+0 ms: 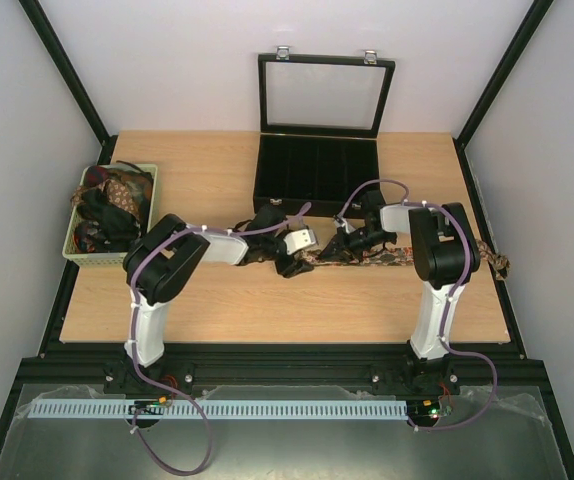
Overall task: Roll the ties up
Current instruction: Roll the tie at the center of the board.
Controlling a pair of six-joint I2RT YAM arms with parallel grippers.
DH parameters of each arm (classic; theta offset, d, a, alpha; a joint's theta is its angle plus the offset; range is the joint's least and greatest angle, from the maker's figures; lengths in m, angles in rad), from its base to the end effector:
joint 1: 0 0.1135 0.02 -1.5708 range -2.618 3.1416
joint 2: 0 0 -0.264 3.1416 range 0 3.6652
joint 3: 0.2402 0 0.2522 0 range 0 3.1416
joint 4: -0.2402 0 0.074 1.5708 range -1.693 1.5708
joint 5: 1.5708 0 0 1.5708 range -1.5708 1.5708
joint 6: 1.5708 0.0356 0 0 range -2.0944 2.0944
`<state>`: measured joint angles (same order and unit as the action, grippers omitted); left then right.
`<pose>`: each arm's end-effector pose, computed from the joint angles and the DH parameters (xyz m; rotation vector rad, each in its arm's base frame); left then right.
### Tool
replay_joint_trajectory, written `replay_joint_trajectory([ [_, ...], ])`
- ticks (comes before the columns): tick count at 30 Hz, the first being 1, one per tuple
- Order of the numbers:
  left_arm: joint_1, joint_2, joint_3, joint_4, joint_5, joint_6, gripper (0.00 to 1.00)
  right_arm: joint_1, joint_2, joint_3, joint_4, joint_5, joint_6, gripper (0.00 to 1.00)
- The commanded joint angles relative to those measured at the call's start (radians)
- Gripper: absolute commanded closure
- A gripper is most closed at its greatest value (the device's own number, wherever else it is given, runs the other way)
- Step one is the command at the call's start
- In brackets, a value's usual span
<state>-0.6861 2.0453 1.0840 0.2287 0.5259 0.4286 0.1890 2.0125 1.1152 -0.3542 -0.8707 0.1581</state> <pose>0.3043 -0.2723 0.1117 1.4347 1.7862 -0.7374 0.3514 0.0949 0.1061 -0.2433 2.6899 1.3088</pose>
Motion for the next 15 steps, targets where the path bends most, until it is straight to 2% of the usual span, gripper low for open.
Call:
replay_joint_trajectory([
  [1,0.039,-0.026,-0.071,0.026,0.030,-0.023,0.31,-0.004,0.042,-0.020,-0.054,0.081,-0.045,0.99],
  [7,0.034,-0.043,-0.101,0.067,0.023,0.011,0.36,-0.004,0.070,-0.033,-0.065,0.143,-0.077,0.99],
  [11,0.011,-0.053,-0.081,0.047,0.045,0.046,0.49,-0.003,0.077,-0.028,-0.065,0.141,-0.071,0.99],
  [15,-0.008,-0.080,-0.059,0.069,0.051,0.022,0.55,0.004,0.077,-0.032,-0.059,0.121,-0.062,0.99],
])
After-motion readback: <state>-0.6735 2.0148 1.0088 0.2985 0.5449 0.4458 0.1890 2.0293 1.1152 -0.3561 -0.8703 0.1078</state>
